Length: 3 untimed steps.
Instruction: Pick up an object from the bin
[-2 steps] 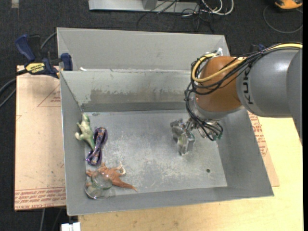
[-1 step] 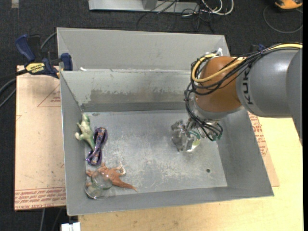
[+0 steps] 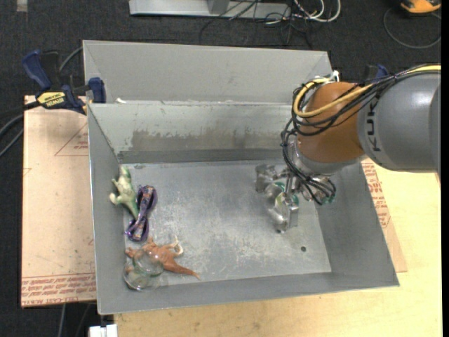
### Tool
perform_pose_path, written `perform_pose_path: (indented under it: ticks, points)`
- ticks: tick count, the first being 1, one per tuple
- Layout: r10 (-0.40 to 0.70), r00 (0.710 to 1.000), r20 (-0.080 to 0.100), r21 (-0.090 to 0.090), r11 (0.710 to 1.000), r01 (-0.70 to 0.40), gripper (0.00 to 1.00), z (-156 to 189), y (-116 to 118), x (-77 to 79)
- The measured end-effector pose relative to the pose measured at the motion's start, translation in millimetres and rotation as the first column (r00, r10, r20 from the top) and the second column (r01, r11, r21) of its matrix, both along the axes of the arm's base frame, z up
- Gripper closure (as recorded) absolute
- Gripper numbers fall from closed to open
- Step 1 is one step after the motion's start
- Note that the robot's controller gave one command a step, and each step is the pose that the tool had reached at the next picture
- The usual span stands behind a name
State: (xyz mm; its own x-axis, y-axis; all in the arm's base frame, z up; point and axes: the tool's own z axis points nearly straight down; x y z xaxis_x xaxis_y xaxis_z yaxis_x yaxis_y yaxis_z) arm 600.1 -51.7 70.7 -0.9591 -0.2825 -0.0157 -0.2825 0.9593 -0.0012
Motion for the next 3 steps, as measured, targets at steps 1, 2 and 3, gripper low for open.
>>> perform_pose_path:
  ticks: [1,2,3]
  points:
    - [0.0,1.0,0.0,0.0,1.0,0.0,0.0,0,0,0.0]
    - [0.103,0.995,0.003,-0.002,0.995,-0.103,0.0,0,-26,34.9]
    - [-0.177,0.984,0.002,0.004,0.984,0.177,1.0,-1,-24,39.4]
